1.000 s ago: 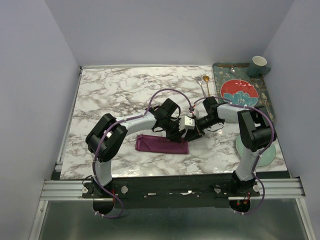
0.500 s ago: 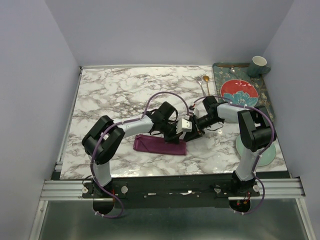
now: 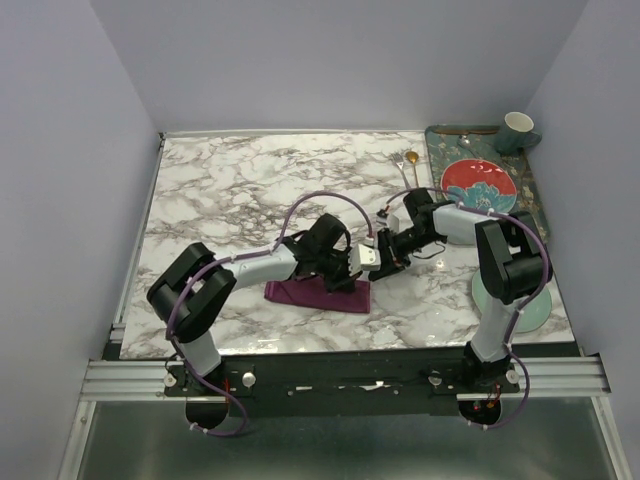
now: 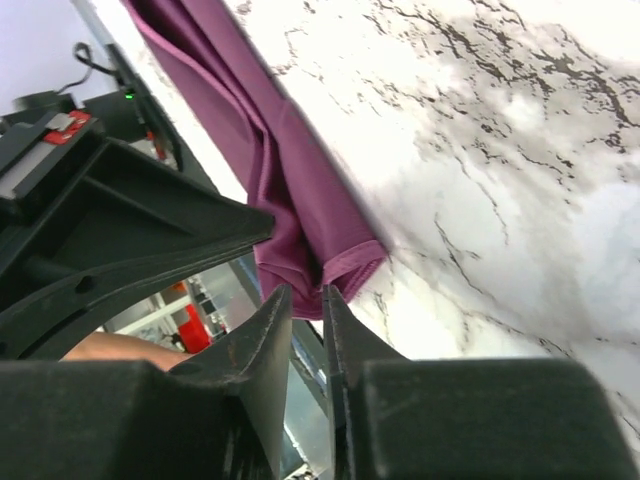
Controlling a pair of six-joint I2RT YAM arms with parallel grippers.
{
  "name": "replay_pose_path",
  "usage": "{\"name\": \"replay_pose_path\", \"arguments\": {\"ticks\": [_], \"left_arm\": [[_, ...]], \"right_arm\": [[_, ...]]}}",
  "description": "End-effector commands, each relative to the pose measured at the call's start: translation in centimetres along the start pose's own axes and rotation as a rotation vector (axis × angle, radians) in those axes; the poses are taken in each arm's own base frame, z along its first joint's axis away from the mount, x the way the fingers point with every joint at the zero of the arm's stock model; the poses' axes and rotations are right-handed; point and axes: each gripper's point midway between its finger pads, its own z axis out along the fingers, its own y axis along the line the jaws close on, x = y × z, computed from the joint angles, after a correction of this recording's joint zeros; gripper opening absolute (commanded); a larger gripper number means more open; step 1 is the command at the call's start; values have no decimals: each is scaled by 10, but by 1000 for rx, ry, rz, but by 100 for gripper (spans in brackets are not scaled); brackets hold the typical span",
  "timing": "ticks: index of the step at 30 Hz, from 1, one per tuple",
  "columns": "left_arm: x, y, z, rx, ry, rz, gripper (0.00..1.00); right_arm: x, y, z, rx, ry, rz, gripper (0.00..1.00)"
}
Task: Fold the napkin into a case and place the utensils inside
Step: Pick up the top corner of the smaller rectangle folded napkin from the center of the board.
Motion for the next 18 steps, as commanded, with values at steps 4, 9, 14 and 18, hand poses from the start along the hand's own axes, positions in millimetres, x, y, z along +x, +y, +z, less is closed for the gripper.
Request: {"name": "replay_pose_path", "arguments": {"ticks": [4,9,14,18], "left_arm": [[-7,-2,-6,-71,-14,-40,0],[-5,-2,-8,-107,-31,-55,0],[-4,-6,-10,-129,-50,-79,0],[5,-16,-10,-105,-5,-166,0]], "right_arm": [[8,2,11,73,50,-44,23],[15,-5,23,127,98,-54,21],[18,-25,35,191,148,-25,20],[17,-39,42,249,175,-8,19]]}}
